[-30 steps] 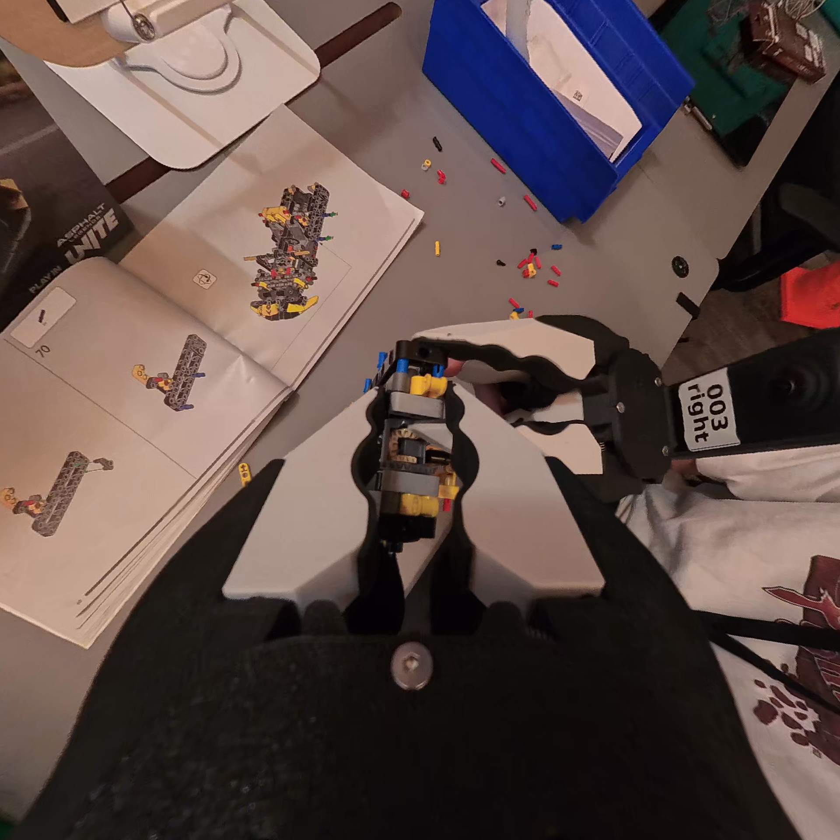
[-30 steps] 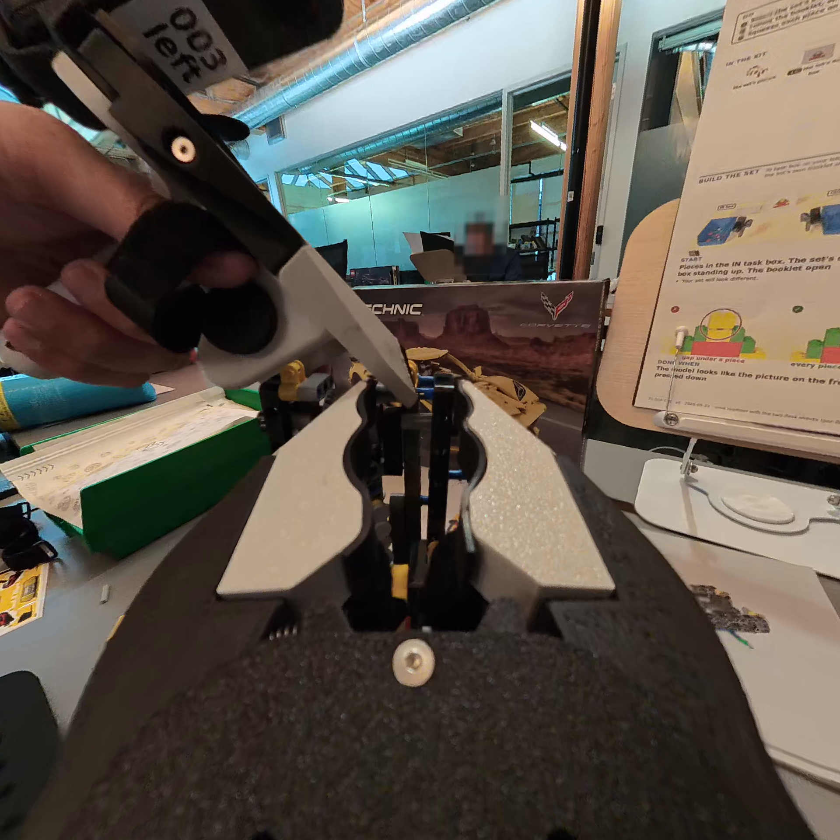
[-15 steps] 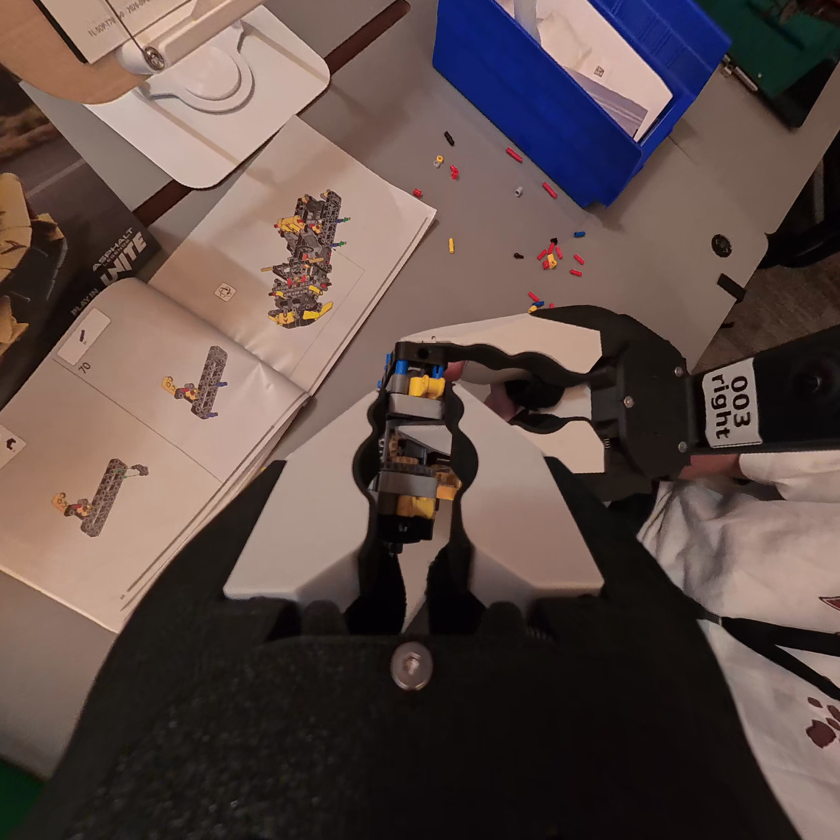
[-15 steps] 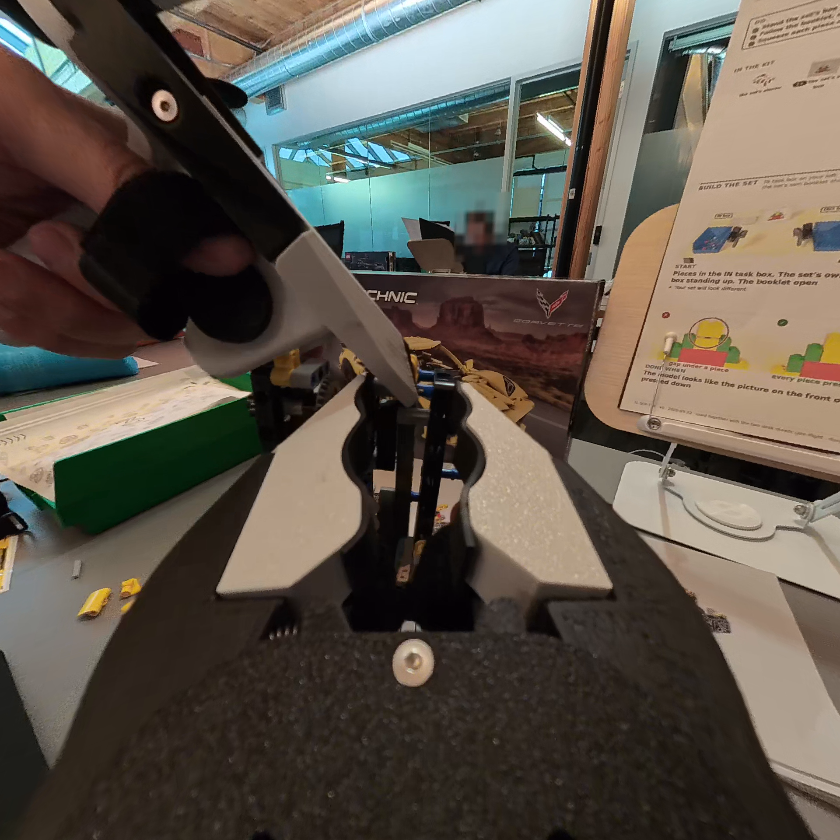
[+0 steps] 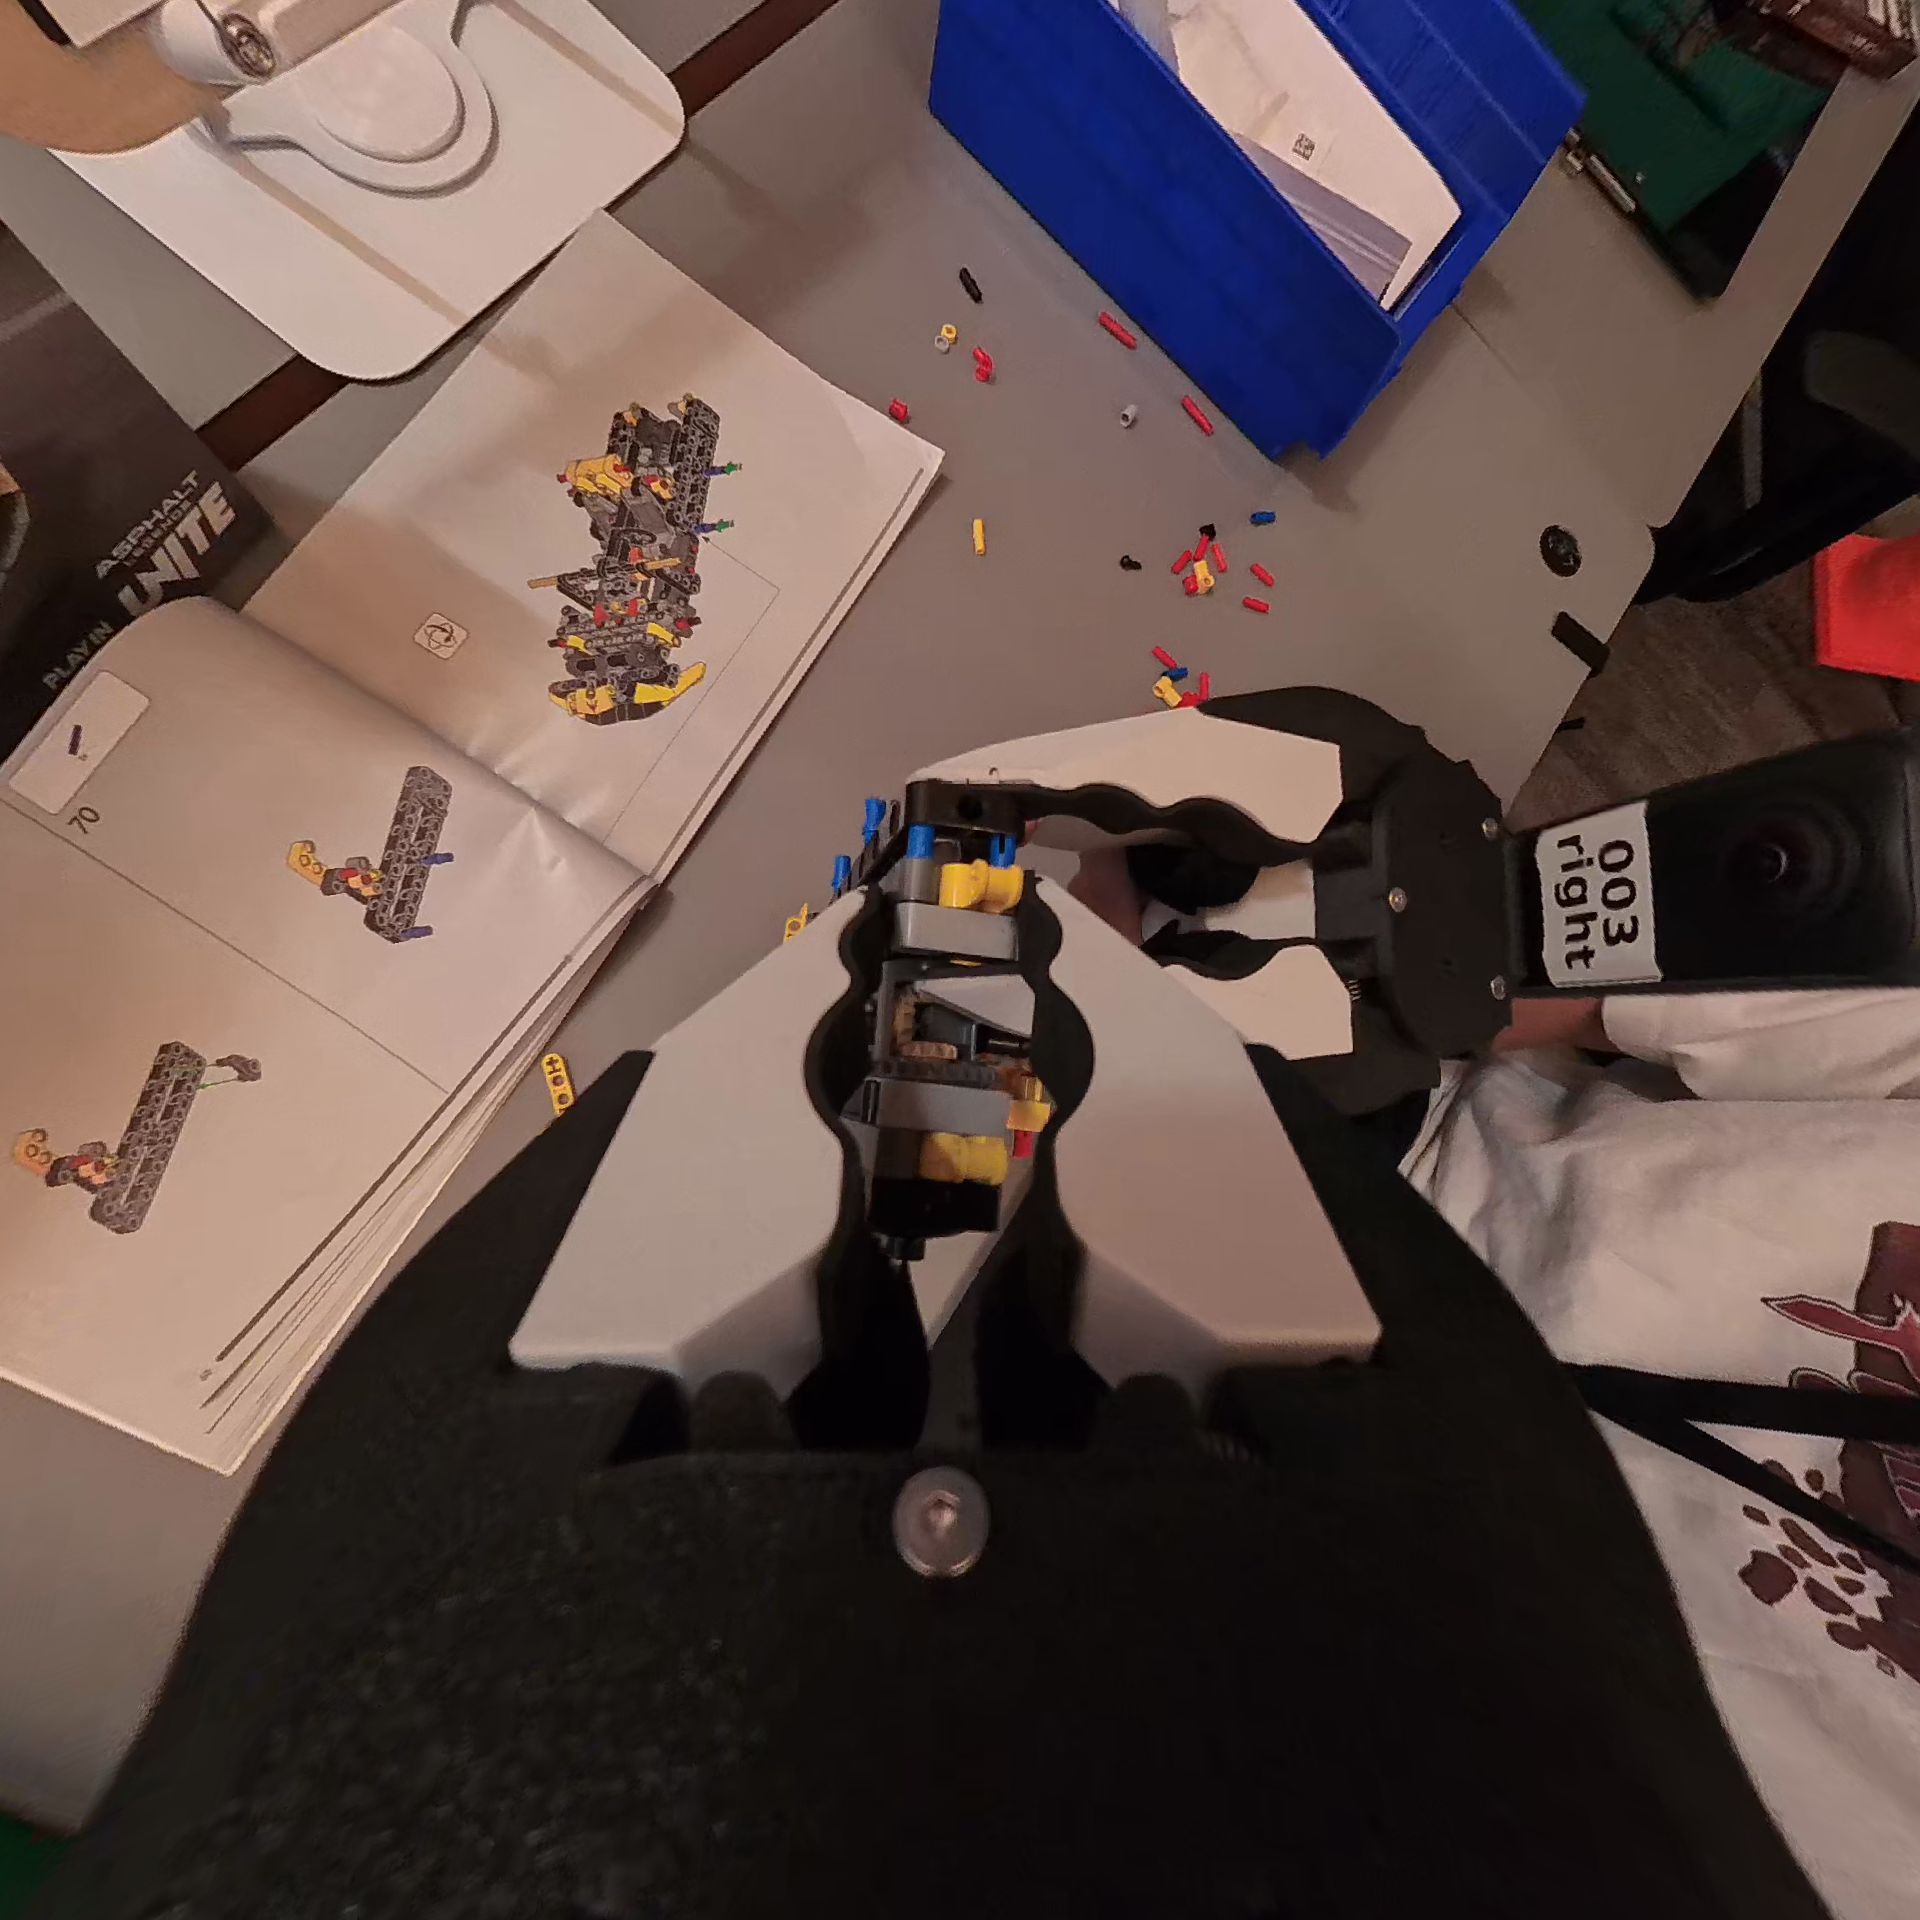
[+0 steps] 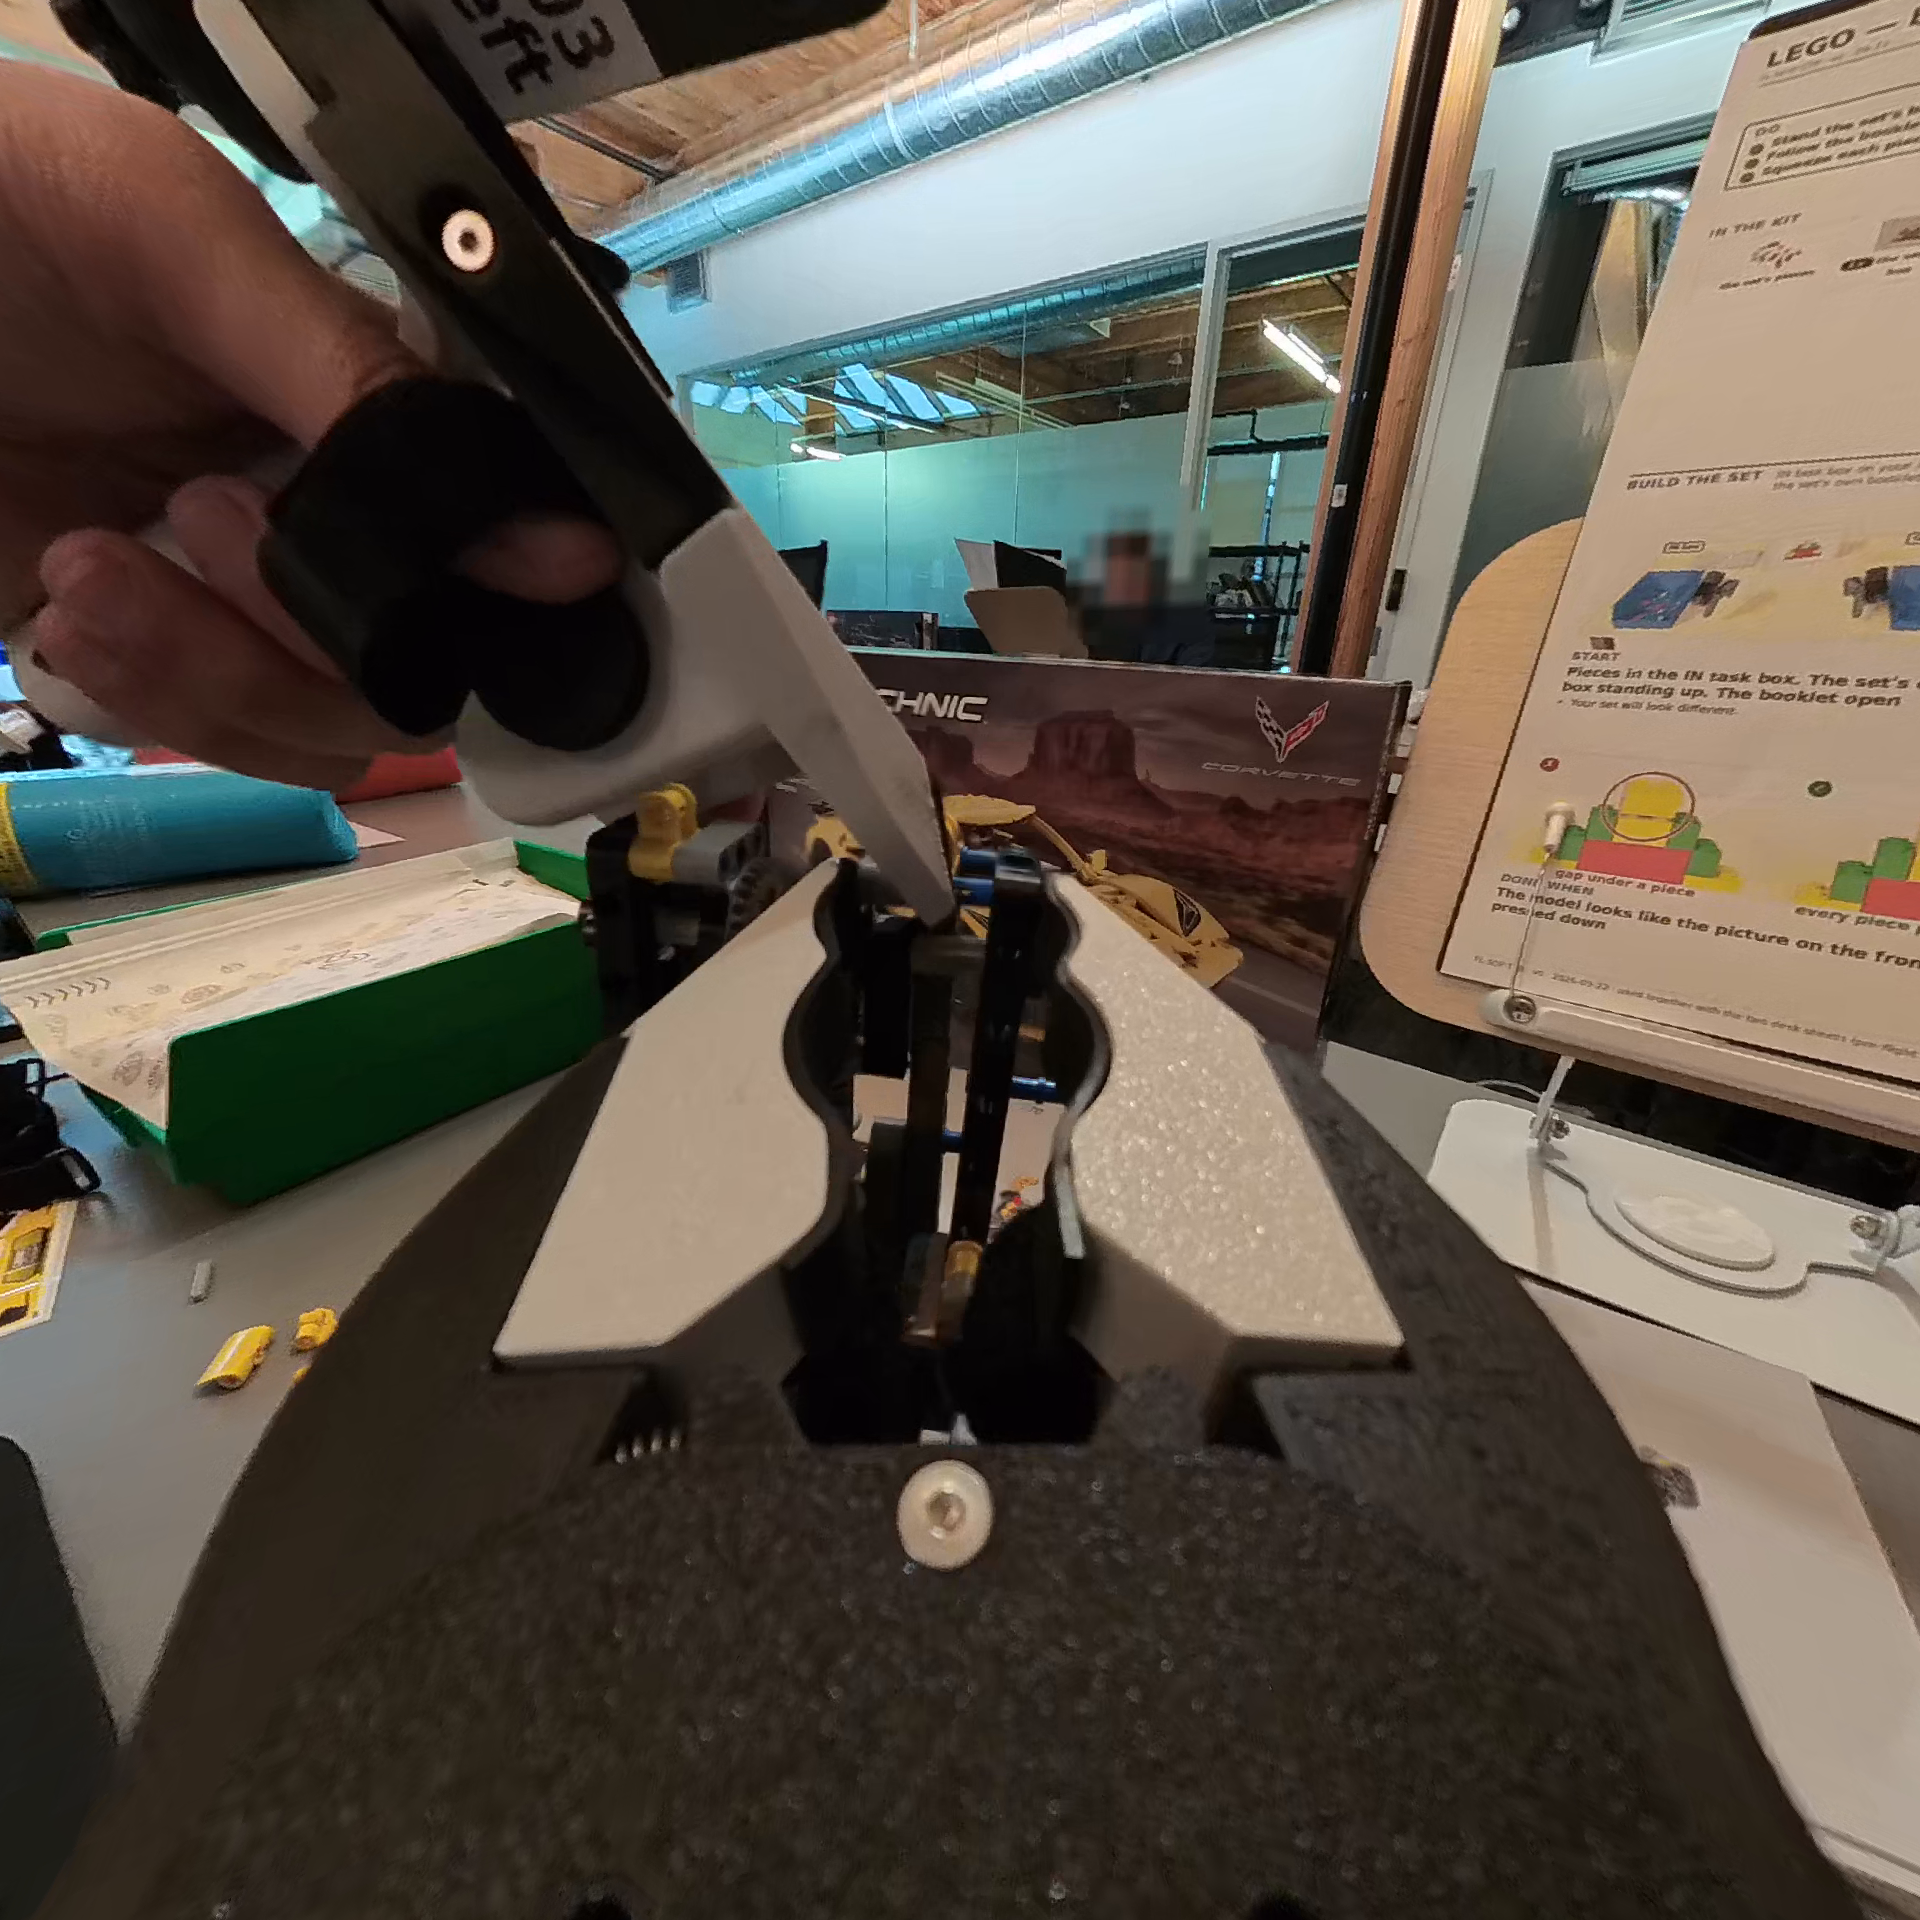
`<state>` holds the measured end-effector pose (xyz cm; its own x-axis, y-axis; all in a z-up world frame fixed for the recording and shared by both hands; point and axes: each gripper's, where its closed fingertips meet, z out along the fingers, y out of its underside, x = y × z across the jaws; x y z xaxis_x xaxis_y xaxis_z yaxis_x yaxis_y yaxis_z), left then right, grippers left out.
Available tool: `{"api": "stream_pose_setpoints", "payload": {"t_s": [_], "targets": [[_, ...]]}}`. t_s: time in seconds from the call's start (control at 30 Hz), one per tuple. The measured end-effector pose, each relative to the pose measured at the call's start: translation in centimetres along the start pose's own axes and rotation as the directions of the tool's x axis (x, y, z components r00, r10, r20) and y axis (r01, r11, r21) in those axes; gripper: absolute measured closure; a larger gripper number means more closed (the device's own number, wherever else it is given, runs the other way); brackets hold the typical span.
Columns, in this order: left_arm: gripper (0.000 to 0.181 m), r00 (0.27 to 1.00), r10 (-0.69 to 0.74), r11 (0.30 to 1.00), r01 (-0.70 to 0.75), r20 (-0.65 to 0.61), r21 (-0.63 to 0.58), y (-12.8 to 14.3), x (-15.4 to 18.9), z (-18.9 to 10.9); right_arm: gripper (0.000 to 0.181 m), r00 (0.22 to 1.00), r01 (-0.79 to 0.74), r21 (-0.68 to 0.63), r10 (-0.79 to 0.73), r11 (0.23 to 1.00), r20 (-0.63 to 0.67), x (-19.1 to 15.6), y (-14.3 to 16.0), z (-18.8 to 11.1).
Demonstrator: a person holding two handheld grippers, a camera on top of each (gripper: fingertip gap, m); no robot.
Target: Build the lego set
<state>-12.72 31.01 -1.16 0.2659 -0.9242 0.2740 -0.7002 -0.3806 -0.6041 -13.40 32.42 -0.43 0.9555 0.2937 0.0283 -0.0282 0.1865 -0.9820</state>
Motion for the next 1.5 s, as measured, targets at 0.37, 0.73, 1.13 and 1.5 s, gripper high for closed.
{"api": "stream_pose_setpoints", "payload": {"t_s": [0.37, 0.73, 1.13, 1.5], "targets": [[0.156, 1.0, 0.014, 1.0, -0.014, 0.004, 0.02, 0.0, -0.7, -0.2, 0.15, 0.979, 0.107, -0.067, -0.093, 0.992, 0.184, 0.5, 1.0, -0.1], [0.155, 0.991, -0.049, 0.999, 0.051, -0.123, 0.016, 0.3, -0.1, -0.7, 0.173, 0.99, 0.058, 0.032, -0.062, 0.998, 0.126, 0.3, 0.2, -0.5], [0.157, 0.998, 0.061, 0.998, -0.061, 0.033, -0.007, 0.5, -0.3, -0.6, 0.173, 0.989, 0.124, 0.018, -0.126, 0.992, 0.077, 0.2, 0.2, -0.3], [0.157, 0.999, 0.041, 0.999, -0.041, 0.0, -0.004, 0.4, -0.1, -0.5, 0.171, 0.99, 0.05, -0.02, -0.047, 0.999, 0.13, 0.1, 0.3, -0.7]]}}
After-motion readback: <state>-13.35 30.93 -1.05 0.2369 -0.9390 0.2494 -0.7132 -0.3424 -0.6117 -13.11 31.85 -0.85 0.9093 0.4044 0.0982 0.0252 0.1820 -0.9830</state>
